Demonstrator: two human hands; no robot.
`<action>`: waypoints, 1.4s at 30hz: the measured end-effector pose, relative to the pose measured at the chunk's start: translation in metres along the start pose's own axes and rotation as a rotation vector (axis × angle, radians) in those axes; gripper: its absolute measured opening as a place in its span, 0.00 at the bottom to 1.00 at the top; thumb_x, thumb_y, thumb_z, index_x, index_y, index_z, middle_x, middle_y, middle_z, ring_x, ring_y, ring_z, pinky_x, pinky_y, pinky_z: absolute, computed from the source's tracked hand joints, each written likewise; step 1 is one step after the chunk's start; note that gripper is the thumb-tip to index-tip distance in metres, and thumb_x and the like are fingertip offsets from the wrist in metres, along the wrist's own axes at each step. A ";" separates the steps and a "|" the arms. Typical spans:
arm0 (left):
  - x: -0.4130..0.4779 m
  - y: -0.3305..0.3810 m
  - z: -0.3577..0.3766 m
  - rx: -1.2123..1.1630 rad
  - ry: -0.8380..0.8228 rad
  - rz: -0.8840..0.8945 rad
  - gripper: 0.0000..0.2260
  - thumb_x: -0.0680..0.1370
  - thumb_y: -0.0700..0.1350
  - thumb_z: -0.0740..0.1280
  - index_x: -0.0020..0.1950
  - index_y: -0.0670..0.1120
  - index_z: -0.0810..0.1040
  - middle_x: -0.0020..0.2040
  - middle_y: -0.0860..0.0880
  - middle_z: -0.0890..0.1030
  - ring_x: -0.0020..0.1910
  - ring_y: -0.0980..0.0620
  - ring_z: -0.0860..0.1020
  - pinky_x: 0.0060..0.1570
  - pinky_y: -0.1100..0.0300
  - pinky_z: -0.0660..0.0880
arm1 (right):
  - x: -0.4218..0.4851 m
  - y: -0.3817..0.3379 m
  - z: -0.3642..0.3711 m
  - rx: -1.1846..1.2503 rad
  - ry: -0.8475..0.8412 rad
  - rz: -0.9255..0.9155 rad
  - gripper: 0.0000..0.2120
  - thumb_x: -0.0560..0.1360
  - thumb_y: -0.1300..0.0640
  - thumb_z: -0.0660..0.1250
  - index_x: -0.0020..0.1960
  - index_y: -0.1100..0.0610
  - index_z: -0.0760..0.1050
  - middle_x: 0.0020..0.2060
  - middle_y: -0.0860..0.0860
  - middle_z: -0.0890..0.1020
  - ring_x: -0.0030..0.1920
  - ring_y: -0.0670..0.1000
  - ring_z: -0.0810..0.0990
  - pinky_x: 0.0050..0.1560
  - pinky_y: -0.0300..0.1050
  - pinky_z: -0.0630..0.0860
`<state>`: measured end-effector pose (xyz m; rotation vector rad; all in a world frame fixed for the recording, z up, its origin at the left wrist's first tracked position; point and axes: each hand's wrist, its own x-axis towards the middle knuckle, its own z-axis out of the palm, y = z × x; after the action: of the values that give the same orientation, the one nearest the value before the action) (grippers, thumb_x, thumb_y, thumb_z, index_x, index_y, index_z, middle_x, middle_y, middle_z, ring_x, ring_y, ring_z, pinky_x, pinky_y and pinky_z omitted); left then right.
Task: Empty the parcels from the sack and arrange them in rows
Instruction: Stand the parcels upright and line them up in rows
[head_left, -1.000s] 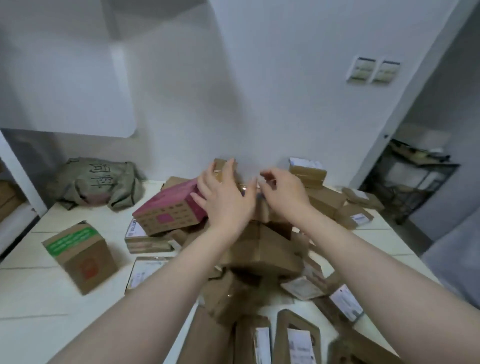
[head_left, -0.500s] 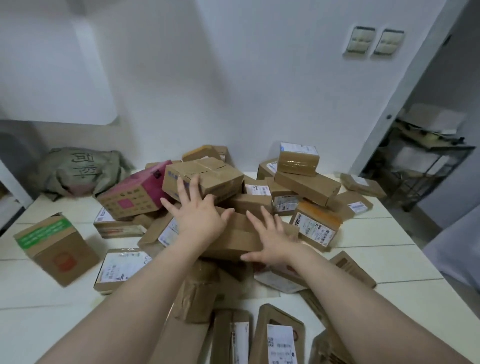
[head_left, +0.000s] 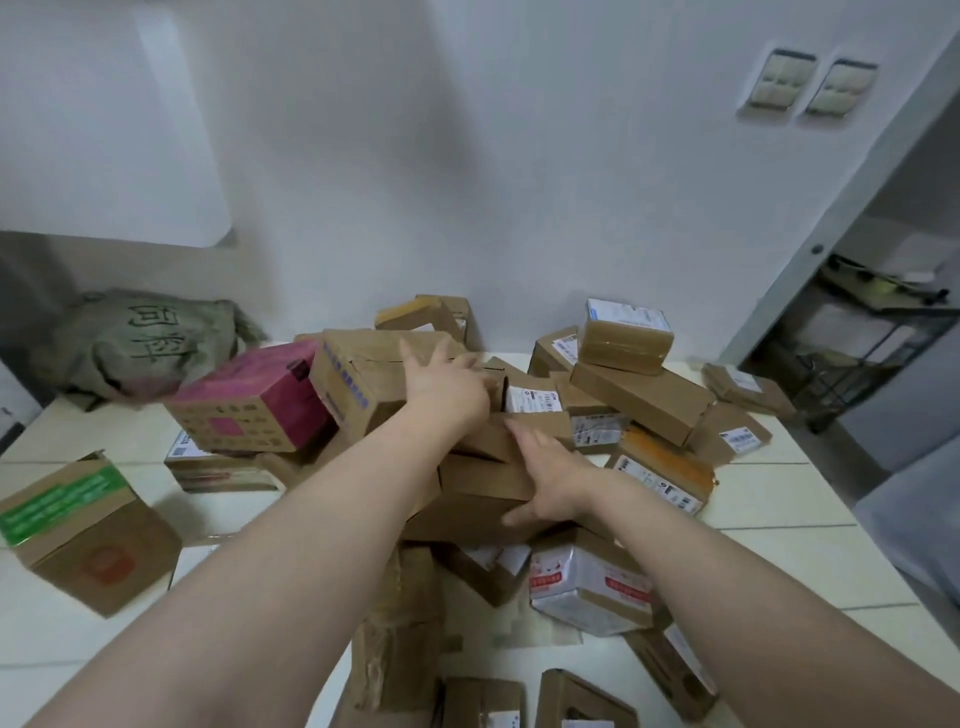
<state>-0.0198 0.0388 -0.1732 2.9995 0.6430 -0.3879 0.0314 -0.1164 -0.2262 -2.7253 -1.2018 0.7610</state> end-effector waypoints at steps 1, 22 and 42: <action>0.002 -0.004 0.003 -0.009 -0.055 -0.009 0.23 0.83 0.51 0.53 0.76 0.67 0.56 0.81 0.54 0.50 0.80 0.42 0.43 0.69 0.27 0.37 | 0.001 0.002 0.001 -0.007 -0.005 0.000 0.58 0.65 0.39 0.77 0.79 0.45 0.39 0.79 0.49 0.54 0.78 0.54 0.53 0.75 0.64 0.56; -0.098 -0.163 0.070 0.070 0.130 -0.500 0.42 0.78 0.45 0.64 0.79 0.59 0.37 0.81 0.50 0.41 0.79 0.40 0.38 0.71 0.28 0.40 | 0.046 -0.103 0.019 0.170 0.119 0.153 0.39 0.76 0.33 0.58 0.79 0.50 0.50 0.74 0.58 0.67 0.73 0.64 0.64 0.70 0.60 0.66; -0.029 -0.085 0.093 -0.192 -0.290 -0.312 0.34 0.77 0.48 0.63 0.79 0.61 0.53 0.80 0.50 0.55 0.78 0.41 0.53 0.73 0.32 0.47 | 0.044 0.050 0.026 -0.511 -0.040 0.194 0.38 0.77 0.33 0.57 0.79 0.40 0.42 0.76 0.50 0.28 0.75 0.66 0.29 0.66 0.81 0.35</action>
<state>-0.1019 0.0956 -0.2553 2.5935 1.0497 -0.7136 0.0788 -0.1234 -0.2794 -3.2926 -1.3041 0.5913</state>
